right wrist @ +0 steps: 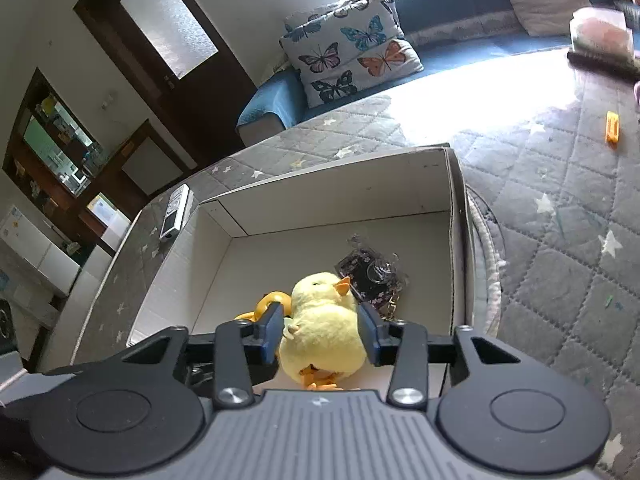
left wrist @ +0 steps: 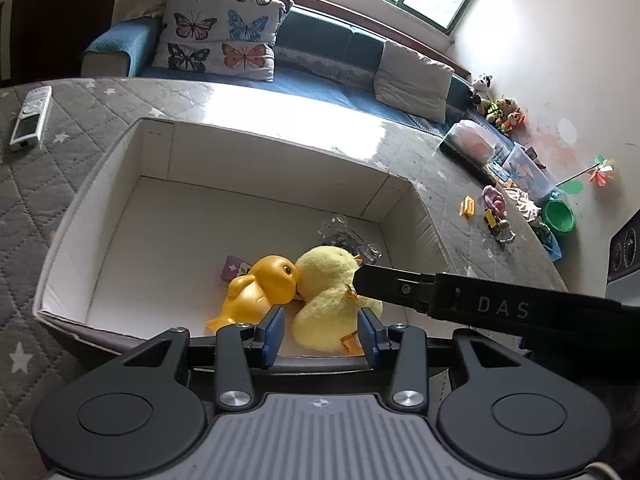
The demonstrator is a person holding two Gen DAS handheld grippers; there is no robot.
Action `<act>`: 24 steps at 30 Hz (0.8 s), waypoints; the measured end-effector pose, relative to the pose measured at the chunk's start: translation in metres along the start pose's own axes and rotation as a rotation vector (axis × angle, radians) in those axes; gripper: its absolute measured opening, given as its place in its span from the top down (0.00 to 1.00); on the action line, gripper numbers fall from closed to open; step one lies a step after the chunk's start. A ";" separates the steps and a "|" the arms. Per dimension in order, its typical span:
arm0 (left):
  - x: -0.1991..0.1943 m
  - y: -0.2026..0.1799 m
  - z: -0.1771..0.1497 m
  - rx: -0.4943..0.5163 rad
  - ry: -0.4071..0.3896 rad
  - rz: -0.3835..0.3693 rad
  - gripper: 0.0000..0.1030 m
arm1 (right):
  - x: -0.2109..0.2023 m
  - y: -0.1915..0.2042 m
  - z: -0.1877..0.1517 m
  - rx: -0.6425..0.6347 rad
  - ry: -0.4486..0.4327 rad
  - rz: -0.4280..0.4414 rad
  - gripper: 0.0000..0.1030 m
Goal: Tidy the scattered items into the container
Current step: 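Lower the chick plush into the box beside the duck and open the right tool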
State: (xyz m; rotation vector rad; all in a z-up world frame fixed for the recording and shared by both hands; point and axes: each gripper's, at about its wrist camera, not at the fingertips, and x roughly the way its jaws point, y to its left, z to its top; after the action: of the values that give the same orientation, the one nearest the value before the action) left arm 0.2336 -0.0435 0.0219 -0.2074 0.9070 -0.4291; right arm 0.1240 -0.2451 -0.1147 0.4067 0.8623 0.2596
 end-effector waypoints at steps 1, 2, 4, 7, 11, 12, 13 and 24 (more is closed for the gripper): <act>-0.003 0.000 0.000 0.005 -0.006 0.004 0.59 | -0.001 0.001 -0.001 -0.009 -0.005 -0.004 0.58; -0.006 -0.001 -0.001 0.013 -0.014 0.010 0.59 | -0.002 0.003 -0.002 -0.018 -0.009 -0.008 0.57; -0.012 -0.001 -0.003 0.024 -0.027 0.024 0.59 | -0.006 0.004 -0.003 -0.025 -0.017 -0.009 0.54; -0.021 0.000 -0.006 0.024 -0.044 0.028 0.59 | -0.011 0.006 -0.006 -0.036 -0.031 -0.014 0.50; -0.034 0.002 -0.012 0.028 -0.072 0.046 0.59 | -0.019 0.009 -0.009 -0.051 -0.050 -0.018 0.47; -0.037 0.003 -0.012 0.027 -0.077 0.051 0.59 | -0.021 0.010 -0.010 -0.053 -0.055 -0.017 0.45; -0.039 0.004 -0.013 0.025 -0.082 0.052 0.59 | -0.023 0.011 -0.011 -0.054 -0.060 -0.016 0.43; -0.067 0.006 -0.029 0.015 -0.132 0.077 0.59 | -0.040 0.020 -0.024 -0.074 -0.096 0.004 0.34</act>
State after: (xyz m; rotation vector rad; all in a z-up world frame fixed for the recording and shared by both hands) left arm 0.1758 -0.0083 0.0498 -0.1841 0.7792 -0.3471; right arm 0.0791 -0.2369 -0.0924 0.3496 0.7556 0.2725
